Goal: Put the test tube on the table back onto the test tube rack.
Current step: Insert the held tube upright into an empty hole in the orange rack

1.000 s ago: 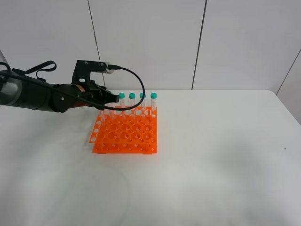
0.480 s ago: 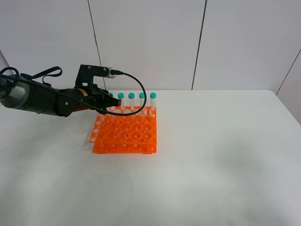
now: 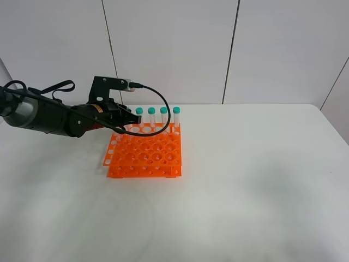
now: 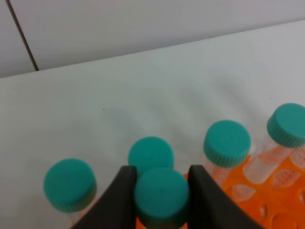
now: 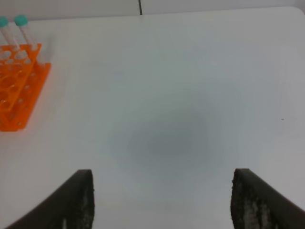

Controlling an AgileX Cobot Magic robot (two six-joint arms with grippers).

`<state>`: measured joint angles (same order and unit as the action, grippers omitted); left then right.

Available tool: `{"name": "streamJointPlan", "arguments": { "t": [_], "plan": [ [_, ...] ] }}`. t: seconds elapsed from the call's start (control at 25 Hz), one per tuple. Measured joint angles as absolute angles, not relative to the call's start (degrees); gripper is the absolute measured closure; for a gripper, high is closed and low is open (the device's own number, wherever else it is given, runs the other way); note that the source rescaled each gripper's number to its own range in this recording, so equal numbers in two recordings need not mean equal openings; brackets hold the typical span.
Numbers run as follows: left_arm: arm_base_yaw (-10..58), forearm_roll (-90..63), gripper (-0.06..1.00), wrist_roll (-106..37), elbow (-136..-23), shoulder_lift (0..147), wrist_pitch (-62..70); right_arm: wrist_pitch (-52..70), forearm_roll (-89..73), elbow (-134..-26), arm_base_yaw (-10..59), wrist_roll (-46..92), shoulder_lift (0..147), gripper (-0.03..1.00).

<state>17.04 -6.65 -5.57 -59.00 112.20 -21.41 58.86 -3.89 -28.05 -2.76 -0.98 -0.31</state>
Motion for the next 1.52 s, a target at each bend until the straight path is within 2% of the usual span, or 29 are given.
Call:
{"name": "streamJointPlan", "arguments": {
  "t": [1.52],
  "plan": [
    [17.0,-5.6,0.94,-0.9,-56.4,111.7,-22.5,58.9,-3.9,-28.1,-2.8,-1.0,-0.3,0.06]
  ]
}}
